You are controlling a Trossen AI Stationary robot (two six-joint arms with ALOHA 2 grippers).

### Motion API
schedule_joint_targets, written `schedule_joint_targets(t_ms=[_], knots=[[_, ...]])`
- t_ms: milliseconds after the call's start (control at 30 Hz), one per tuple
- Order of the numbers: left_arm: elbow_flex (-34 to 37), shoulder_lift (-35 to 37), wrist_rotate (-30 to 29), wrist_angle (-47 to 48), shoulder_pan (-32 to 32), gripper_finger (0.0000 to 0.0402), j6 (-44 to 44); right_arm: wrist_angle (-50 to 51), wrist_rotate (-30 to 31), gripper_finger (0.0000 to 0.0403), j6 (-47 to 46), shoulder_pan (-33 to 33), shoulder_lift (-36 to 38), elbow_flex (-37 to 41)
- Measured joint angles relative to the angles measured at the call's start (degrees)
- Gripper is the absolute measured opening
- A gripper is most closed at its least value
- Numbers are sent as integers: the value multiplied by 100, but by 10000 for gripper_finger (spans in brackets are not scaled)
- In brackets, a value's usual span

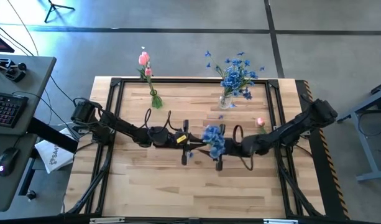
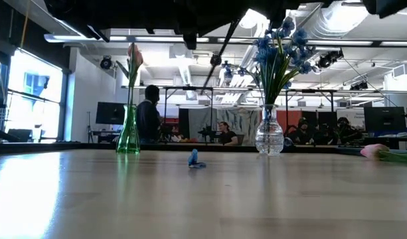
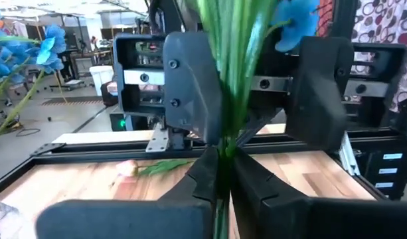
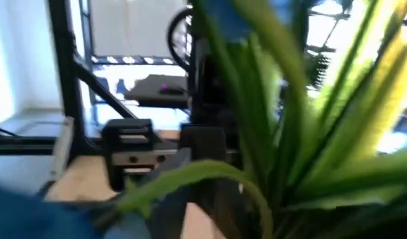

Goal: Sort flowers into vase by color
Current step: Put the blue flowers into the transparent vase

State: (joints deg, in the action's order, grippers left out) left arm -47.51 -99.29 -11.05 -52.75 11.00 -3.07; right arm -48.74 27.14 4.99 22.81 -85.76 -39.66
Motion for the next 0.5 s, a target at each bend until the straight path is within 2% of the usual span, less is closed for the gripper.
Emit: schedule_joint_targets(t_ms=[167, 267, 400, 500], knots=[[-1, 0, -8, 317, -2, 56, 259, 832, 475, 76, -199, 100, 23, -244], [-7, 0, -159, 857, -33, 94, 376, 1751, 764, 17, -466, 129, 385, -271], [-7, -7, -752, 1555, -100, 136, 410, 3271, 984, 16, -1092, 92, 1401, -289], [-4, -7, -1096, 1927, -131, 154, 565, 4457, 1071, 7, -1226, 29, 2244, -289]])
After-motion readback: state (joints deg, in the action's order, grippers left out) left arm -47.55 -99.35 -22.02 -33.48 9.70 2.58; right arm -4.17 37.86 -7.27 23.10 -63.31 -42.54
